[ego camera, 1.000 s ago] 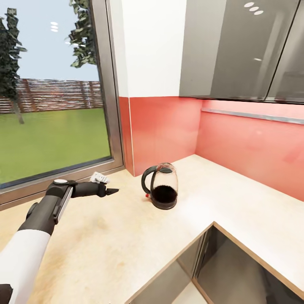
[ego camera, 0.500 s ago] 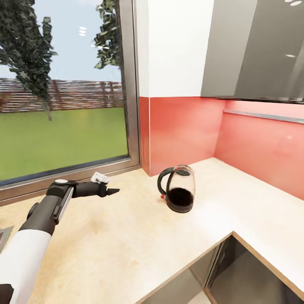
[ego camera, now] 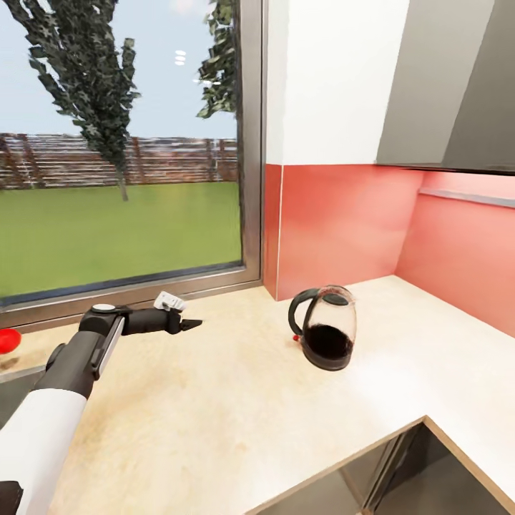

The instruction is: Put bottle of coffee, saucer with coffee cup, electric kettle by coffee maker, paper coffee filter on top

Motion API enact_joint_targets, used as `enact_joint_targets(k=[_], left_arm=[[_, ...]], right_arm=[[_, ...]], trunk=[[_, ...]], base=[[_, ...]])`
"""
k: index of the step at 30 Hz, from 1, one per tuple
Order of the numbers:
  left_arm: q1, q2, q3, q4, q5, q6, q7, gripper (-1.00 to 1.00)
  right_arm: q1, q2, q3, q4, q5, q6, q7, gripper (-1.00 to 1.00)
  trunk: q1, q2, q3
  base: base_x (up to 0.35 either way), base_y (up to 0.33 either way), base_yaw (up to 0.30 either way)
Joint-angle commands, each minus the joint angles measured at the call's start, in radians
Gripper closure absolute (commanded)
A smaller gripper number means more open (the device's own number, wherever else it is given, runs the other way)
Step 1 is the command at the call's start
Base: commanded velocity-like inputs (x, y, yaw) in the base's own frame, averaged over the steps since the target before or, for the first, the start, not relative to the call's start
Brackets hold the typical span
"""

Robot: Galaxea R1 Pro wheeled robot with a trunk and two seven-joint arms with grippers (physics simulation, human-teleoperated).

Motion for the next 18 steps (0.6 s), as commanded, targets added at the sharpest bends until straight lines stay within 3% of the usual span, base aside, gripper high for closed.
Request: enact_joint_targets(k=[1, 10, 18], left_arm=[[-0.001, 0.000, 0.000, -0.001, -0.006, 0.005, -0.006, -1.00], [0.000, -0.001, -0.001, -0.001, -0.007, 0.003, -0.005, -1.00], [0.000, -0.007, -0.001, 0.000, -0.011, 0.002, -0.005, -1.00]], right_arm=[[0.000, 0.000, 0.008, -0.001, -0.003, 0.001, 0.003, -1.00], [-0.001, 0.000, 0.008, -0.001, -0.003, 0.001, 0.003, -1.00], [0.000, 0.000, 0.009, -0.002, -0.003, 0.001, 0.003, -1.00]], trunk=[[0.000, -0.001, -0.002], [0.000, -0.001, -0.002], [0.000, -0.001, -0.002]], base=[[0.000, -0.001, 0.276], [0.000, -0.013, 0.276], [0.042, -0.242, 0.220]])
